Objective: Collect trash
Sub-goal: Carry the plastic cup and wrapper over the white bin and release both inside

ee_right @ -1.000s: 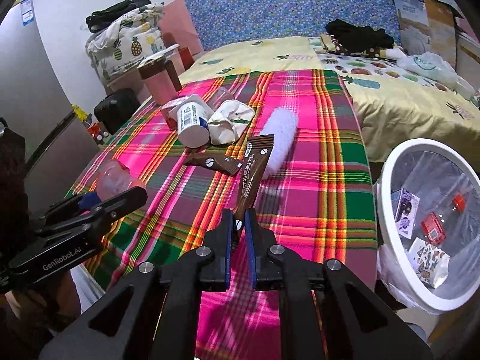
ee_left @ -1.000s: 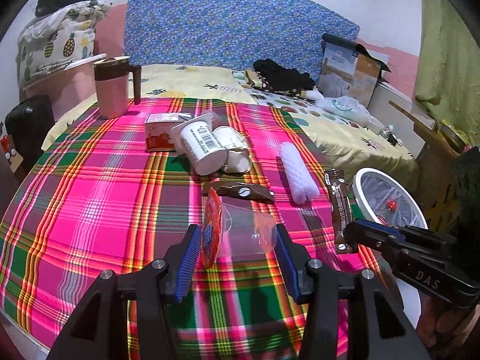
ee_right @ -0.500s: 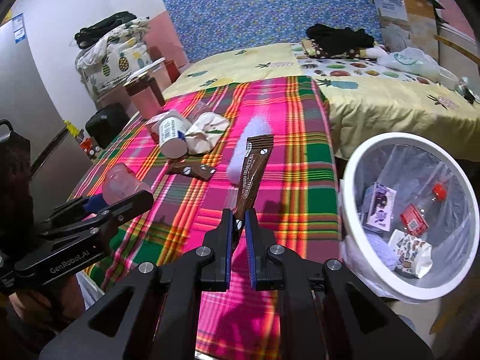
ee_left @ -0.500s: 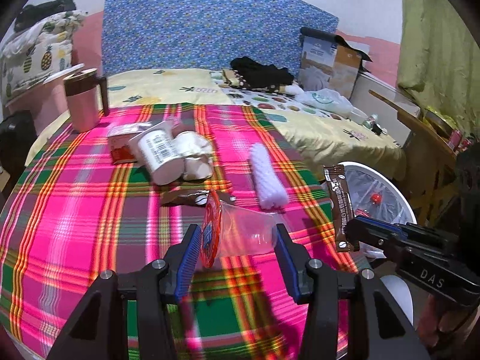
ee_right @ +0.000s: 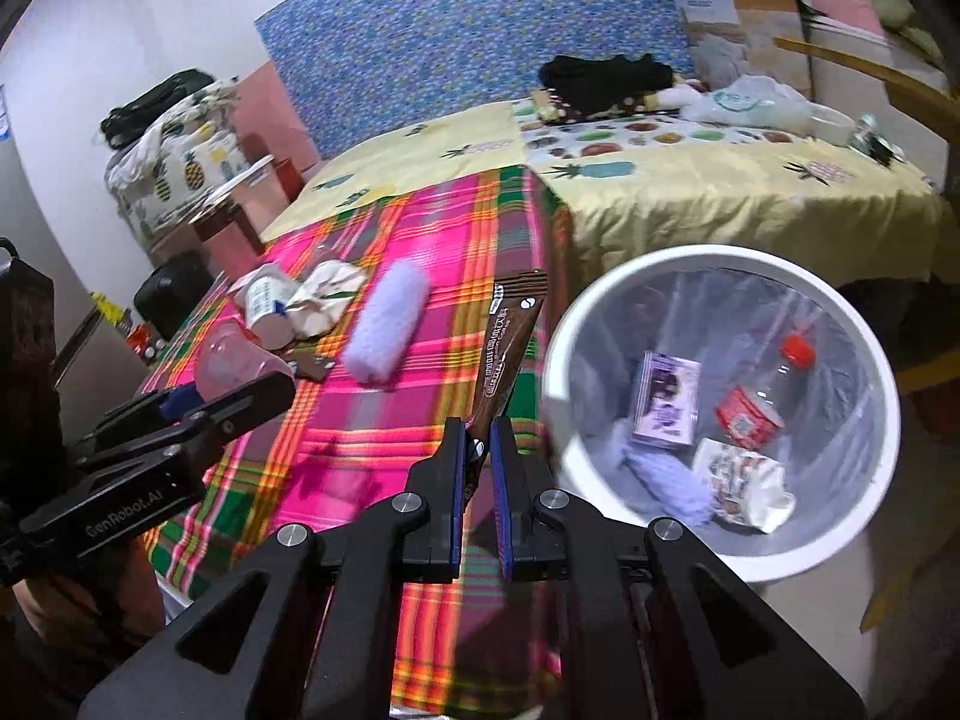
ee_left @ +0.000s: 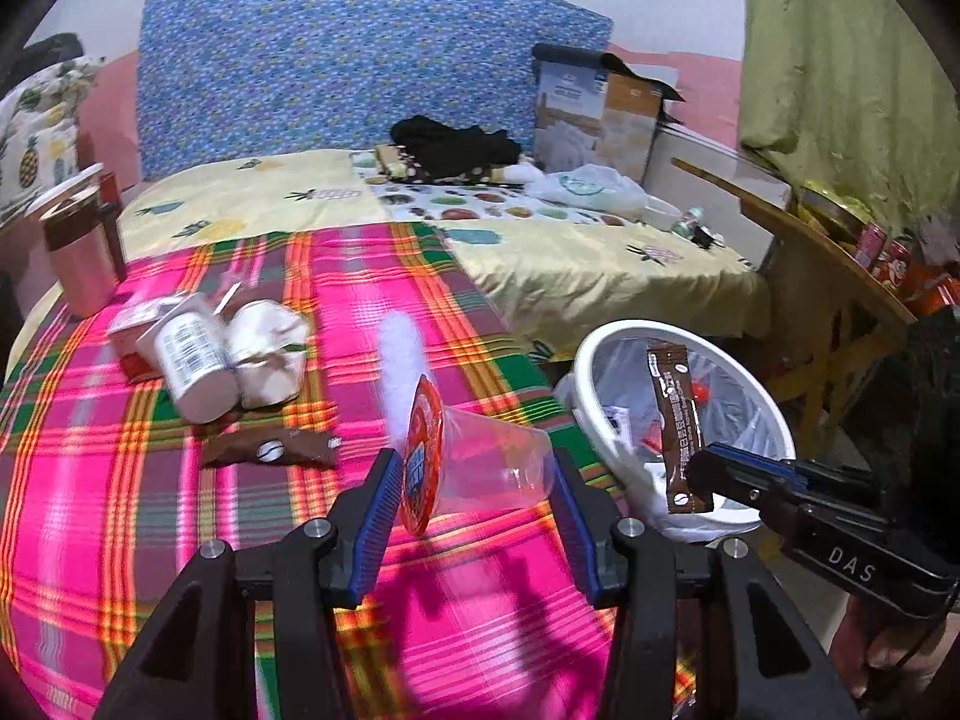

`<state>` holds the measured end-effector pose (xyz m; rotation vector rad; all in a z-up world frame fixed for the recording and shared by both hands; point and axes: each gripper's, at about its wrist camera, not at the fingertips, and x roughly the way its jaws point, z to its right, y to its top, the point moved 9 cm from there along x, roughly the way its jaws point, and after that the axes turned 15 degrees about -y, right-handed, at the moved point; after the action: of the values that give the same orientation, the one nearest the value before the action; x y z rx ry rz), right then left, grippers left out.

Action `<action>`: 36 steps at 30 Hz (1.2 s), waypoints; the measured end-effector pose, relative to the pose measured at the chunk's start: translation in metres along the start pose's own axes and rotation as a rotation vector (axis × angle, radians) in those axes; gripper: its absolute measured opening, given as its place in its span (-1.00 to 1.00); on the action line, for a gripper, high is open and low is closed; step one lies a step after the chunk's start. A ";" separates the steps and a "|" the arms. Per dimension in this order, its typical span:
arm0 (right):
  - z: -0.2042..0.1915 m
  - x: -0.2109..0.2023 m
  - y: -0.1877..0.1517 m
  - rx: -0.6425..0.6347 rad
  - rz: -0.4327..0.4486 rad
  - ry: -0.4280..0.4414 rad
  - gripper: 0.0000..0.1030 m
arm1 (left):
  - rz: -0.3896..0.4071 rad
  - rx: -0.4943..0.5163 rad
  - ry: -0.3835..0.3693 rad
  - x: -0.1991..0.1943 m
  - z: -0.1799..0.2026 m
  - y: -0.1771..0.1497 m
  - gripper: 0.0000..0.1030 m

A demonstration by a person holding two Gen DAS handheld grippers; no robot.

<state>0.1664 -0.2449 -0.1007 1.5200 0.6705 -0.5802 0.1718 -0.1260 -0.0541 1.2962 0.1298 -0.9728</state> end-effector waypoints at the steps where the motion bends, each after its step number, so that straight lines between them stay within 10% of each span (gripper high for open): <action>1: 0.004 0.000 0.000 0.008 0.000 -0.006 -0.84 | -0.002 0.006 -0.007 0.003 0.003 0.001 -0.03; 36: 0.101 0.008 -0.011 0.163 -0.046 -0.131 -0.83 | -0.139 0.152 -0.200 0.110 0.100 0.004 -0.03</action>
<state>0.1682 -0.3454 -0.1201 1.6048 0.5698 -0.7784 0.1994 -0.2693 -0.0829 1.3326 -0.0087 -1.2450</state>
